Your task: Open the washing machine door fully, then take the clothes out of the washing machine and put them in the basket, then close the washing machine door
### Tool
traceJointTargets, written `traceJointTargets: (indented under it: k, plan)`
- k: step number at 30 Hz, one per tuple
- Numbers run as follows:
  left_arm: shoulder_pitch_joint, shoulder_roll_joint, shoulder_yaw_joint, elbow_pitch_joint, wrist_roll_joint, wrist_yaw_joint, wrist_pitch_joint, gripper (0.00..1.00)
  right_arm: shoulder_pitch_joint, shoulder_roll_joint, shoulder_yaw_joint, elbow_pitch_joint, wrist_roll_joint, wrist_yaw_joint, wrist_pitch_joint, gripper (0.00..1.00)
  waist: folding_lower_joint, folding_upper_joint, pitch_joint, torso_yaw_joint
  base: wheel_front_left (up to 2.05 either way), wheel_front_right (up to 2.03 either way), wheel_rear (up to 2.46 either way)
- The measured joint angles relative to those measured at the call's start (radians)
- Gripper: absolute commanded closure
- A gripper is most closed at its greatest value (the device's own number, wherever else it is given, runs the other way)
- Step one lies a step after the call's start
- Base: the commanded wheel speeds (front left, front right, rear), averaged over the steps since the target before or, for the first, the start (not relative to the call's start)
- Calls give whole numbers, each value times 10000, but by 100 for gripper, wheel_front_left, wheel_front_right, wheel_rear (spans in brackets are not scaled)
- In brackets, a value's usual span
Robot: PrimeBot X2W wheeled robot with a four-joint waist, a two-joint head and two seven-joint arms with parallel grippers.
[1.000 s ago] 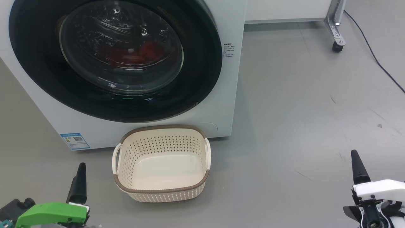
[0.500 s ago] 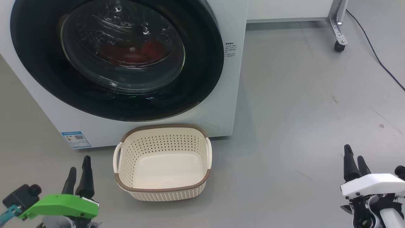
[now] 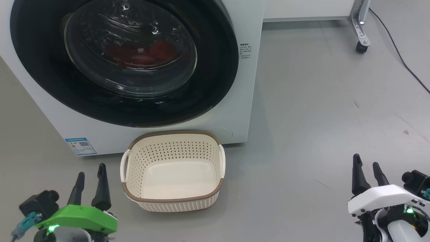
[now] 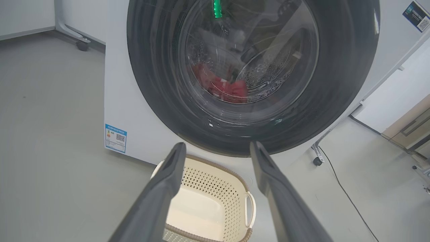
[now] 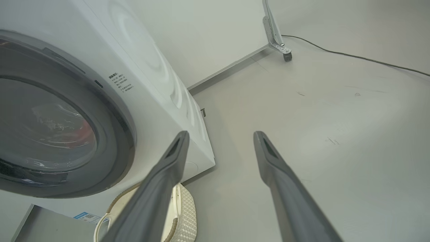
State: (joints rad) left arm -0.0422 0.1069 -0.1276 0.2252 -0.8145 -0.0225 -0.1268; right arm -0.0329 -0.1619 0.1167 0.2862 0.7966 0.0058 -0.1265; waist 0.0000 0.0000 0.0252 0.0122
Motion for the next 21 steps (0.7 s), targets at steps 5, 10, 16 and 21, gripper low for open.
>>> traceJointTargets:
  k: [5, 10, 16, 21]
  plan:
    - [1, -6, -111, -8, 709, 88, -178, 0, -7, -31, 280, -27, -723, -82, -180, 0, 0, 0, 18, 3, 0, 0, 0]
    - [1, -15, -255, -8, 1390, 184, -345, 0, -21, -31, 525, -96, -1394, -178, -324, 0, 0, 0, 27, 11, 0, 0, 0]
    - [2, -38, -376, -8, 2259, 299, -566, 0, -104, -36, 765, -153, -2234, -278, -558, 0, 1, 0, 42, 24, 0, 0, 0]
    - [1, -40, -410, -6, 2926, 366, -732, 0, -113, -44, 986, -171, -2928, -353, -725, 0, 0, 0, 50, 24, 0, 0, 0]
